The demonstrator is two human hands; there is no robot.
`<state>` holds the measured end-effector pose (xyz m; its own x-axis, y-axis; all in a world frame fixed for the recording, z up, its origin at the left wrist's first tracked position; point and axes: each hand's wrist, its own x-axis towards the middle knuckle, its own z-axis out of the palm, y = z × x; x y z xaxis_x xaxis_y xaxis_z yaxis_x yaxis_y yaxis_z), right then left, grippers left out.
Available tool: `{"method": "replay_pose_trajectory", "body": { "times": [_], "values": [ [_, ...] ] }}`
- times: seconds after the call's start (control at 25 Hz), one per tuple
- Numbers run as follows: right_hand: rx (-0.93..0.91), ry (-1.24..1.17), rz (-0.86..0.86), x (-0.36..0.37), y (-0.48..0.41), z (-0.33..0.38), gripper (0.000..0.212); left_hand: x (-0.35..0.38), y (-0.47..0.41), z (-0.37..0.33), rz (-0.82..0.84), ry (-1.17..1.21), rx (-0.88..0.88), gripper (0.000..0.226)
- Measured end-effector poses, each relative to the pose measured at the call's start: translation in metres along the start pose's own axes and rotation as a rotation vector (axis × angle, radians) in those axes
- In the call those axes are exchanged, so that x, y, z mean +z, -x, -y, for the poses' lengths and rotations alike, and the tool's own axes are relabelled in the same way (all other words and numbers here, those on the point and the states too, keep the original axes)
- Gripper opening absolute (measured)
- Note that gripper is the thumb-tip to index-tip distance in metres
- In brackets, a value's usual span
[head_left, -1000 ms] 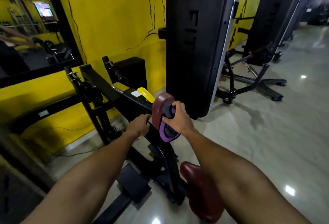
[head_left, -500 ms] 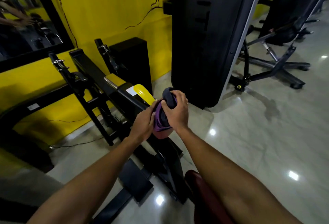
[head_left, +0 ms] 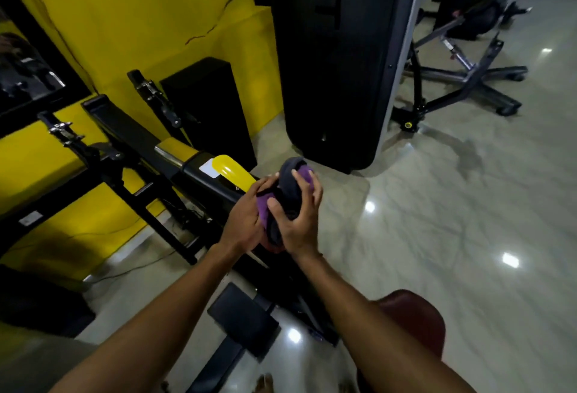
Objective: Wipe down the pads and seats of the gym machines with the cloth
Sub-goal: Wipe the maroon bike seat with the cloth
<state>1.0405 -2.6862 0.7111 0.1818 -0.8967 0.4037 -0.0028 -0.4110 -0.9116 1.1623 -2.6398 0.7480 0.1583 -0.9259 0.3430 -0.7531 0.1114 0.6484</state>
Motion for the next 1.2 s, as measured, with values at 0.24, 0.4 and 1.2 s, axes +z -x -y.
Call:
{"method": "replay_pose_trajectory", "body": {
  "times": [0.24,0.4,1.2],
  "values": [
    [0.199,-0.114,-0.072,-0.010,-0.055,-0.040,0.049,-0.001,-0.033,0.004,0.031,-0.212,0.232,0.046],
    [0.468,-0.215,-0.023,-0.007,-0.035,-0.094,0.024,0.005,-0.045,0.007,0.081,-0.105,0.257,0.046],
    [0.187,-0.135,-0.344,0.027,0.006,-0.017,0.039,0.007,-0.047,0.018,0.055,-0.055,0.362,0.043]
  ]
}}
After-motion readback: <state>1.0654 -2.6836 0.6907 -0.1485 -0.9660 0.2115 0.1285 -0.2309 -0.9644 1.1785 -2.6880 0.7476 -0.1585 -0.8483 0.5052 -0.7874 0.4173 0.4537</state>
